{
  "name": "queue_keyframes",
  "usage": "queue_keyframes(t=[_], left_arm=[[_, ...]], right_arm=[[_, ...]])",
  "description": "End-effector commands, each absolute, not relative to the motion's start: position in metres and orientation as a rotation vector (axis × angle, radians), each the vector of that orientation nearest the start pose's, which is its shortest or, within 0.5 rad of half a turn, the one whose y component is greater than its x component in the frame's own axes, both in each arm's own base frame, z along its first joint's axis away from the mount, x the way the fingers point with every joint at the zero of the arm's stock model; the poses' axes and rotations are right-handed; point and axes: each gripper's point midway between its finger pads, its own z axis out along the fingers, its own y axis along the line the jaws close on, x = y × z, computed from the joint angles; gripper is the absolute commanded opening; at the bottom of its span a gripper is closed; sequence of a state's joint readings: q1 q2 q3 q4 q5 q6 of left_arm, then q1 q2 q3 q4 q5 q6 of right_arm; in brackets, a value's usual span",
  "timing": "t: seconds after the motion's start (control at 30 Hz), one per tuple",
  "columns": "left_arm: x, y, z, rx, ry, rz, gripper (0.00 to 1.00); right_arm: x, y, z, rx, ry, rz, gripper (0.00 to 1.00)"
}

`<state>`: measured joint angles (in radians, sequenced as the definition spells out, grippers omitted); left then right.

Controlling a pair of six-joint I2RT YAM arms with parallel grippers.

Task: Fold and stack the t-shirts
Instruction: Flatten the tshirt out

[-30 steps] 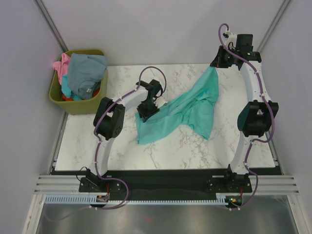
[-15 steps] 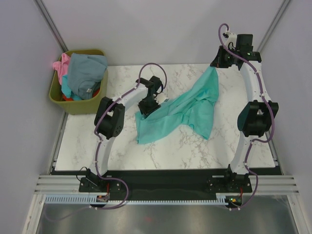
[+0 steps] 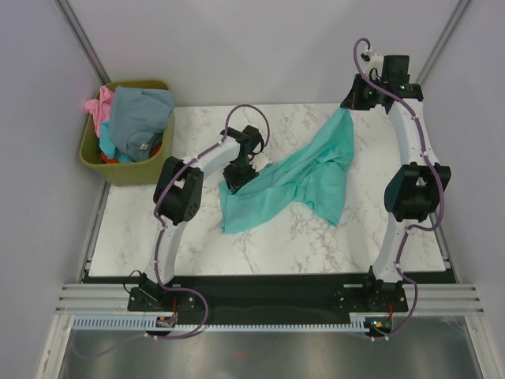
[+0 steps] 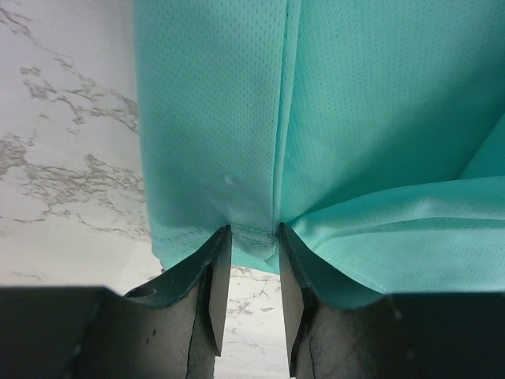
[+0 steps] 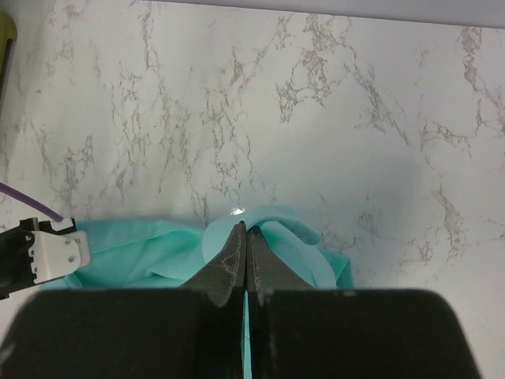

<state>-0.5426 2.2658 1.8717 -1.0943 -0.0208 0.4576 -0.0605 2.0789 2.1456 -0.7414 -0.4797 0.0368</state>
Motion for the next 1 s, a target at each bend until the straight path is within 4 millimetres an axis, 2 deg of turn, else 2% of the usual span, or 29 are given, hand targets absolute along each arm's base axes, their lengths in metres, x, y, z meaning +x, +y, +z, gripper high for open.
queue_keyframes(t=[0.0, 0.2, 0.3, 0.4, 0.5, 0.57, 0.7, 0.83, 0.97], left_arm=[[0.366, -0.195, 0.038, 1.467, 2.682, 0.009, 0.38], [0.360, -0.192, 0.035, 1.466, 2.703, 0.003, 0.36], [0.361, -0.193, 0.035, 1.469, 2.699, 0.005, 0.30], [0.365, -0.194, 0.039, 1.474, 2.684, 0.012, 0.19], [0.372, -0.194, 0.051, 1.469, 2.649, 0.034, 0.12], [0.380, -0.196, 0.068, 1.455, 2.610, 0.051, 0.02], [0.398, -0.202, 0.114, 1.415, 2.508, 0.068, 0.02], [0.417, -0.205, 0.174, 1.359, 2.371, 0.121, 0.02], [0.427, -0.196, 0.211, 1.336, 2.266, 0.218, 0.02]], right_arm=[[0.551, 0.051, 0.255, -0.176, 2.162, 0.506, 0.00], [0.552, 0.051, 0.255, -0.177, 2.160, 0.507, 0.00], [0.552, 0.051, 0.255, -0.176, 2.162, 0.506, 0.00], [0.552, 0.050, 0.258, -0.176, 2.154, 0.499, 0.00], [0.553, 0.049, 0.264, -0.180, 2.143, 0.486, 0.00], [0.554, 0.047, 0.267, -0.174, 2.135, 0.467, 0.00], [0.557, 0.042, 0.279, -0.169, 2.111, 0.433, 0.00], [0.559, 0.033, 0.294, -0.154, 2.080, 0.366, 0.00], [0.560, 0.020, 0.315, -0.124, 2.037, 0.290, 0.00]])
